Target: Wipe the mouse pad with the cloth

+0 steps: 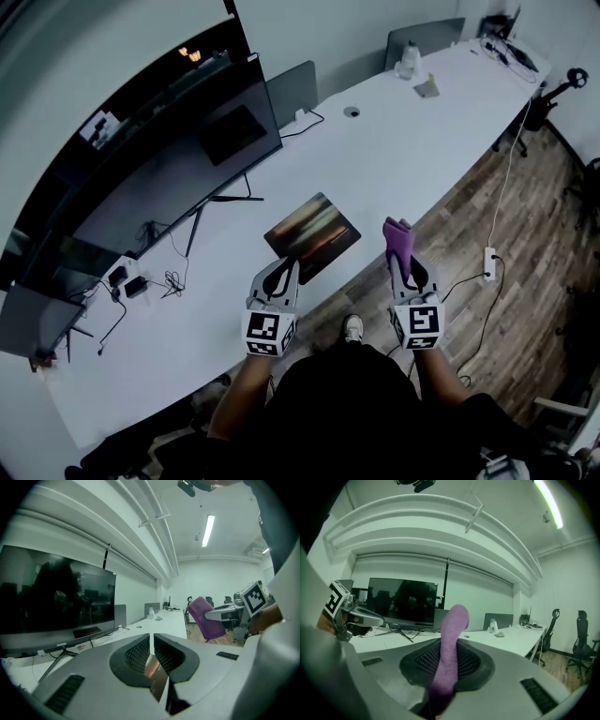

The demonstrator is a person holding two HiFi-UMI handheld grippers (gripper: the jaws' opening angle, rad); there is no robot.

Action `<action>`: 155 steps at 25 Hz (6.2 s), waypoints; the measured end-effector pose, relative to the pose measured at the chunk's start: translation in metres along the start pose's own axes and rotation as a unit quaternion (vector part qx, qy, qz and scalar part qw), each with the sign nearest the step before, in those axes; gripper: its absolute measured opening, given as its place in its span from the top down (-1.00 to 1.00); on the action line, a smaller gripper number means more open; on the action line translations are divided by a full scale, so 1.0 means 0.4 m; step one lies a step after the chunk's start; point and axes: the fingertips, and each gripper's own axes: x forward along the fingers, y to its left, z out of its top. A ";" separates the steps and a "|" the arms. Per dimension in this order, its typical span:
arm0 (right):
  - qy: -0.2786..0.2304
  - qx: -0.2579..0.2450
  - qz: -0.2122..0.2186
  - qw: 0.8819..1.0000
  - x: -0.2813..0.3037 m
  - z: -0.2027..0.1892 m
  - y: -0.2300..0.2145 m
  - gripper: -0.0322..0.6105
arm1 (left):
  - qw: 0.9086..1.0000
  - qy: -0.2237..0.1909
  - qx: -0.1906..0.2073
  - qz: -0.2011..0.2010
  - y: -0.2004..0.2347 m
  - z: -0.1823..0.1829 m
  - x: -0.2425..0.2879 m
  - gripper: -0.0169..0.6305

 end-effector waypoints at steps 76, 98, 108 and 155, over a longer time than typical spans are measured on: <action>0.264 -0.076 0.355 0.894 0.603 -0.321 0.671 0.66 | 0.941 0.092 -0.200 0.258 0.414 -0.358 -0.055 0.81; 0.266 -0.069 0.342 0.899 0.660 -0.336 0.527 0.66 | 0.943 0.107 -0.195 0.248 0.356 -0.341 0.053 0.81; 0.258 -0.083 0.330 0.904 0.685 -0.338 0.442 0.66 | 0.941 0.127 -0.198 0.242 0.332 -0.343 0.091 0.81; 0.208 -0.129 0.344 0.906 0.654 -0.282 0.193 0.65 | 0.931 0.110 -0.211 0.276 0.157 -0.322 0.153 0.81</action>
